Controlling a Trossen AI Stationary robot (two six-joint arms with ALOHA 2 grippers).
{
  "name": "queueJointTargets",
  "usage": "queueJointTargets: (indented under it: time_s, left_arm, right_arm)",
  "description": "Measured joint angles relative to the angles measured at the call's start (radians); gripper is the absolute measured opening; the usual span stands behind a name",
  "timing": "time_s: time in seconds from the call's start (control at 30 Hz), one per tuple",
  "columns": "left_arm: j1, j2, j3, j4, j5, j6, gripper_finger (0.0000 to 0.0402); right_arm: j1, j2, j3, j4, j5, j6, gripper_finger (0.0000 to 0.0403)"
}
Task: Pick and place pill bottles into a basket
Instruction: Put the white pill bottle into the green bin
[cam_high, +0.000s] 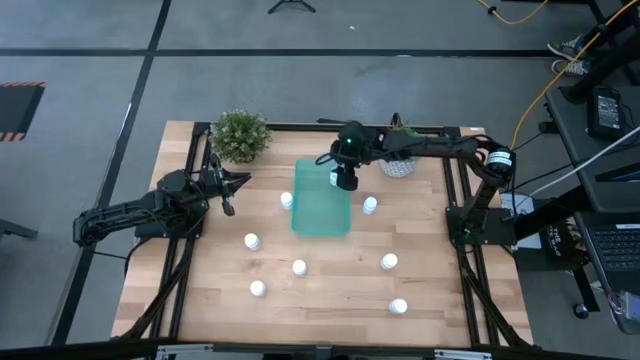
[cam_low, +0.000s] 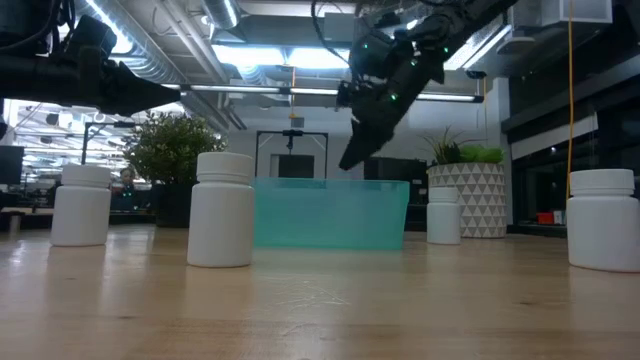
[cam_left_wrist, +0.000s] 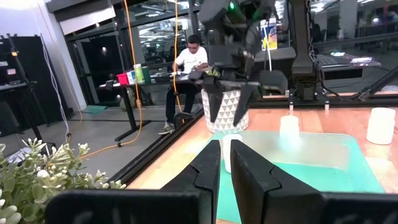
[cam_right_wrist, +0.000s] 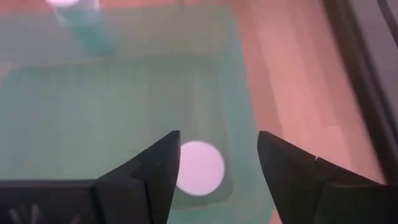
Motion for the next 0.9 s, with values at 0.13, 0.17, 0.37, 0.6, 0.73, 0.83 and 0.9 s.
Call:
queueJointTargets:
  time_s: [0.13,0.17,0.37,0.6,0.73,0.83,0.9]
  left_arm:
    - [0.000,0.000,0.000,0.000,0.000,0.000,0.0033]
    - [0.000,0.000,0.000,0.000,0.000,0.000,0.0033]
    - [0.000,0.000,0.000,0.000,0.000,-0.001,0.0033]
    - [0.000,0.000,0.000,-0.001,0.002,-0.001,0.0033]
    - [0.000,0.000,0.000,-0.001,0.003,-0.020,0.0033]
    - [0.000,0.000,0.000,-0.002,0.003,-0.057,0.0033]
    - [0.000,0.000,0.000,-0.002,0.003,-0.076,0.0033]
  right_arm:
    - [0.026,-0.004,0.053,-0.033,0.015,-0.025,0.0184]
    - [0.036,-0.007,0.065,-0.049,0.014,-0.029,0.0173]
    - [0.095,-0.042,0.085,-0.061,0.031,-0.033,0.0090]
    - [0.170,-0.059,0.081,-0.064,0.064,-0.031,0.0007]
    - [0.202,-0.059,0.067,-0.015,0.065,-0.011,0.0014]
    - [0.219,-0.069,-0.002,0.078,0.065,-0.005,0.0005]
    - [0.225,-0.079,-0.056,0.159,0.067,0.007,0.0004]
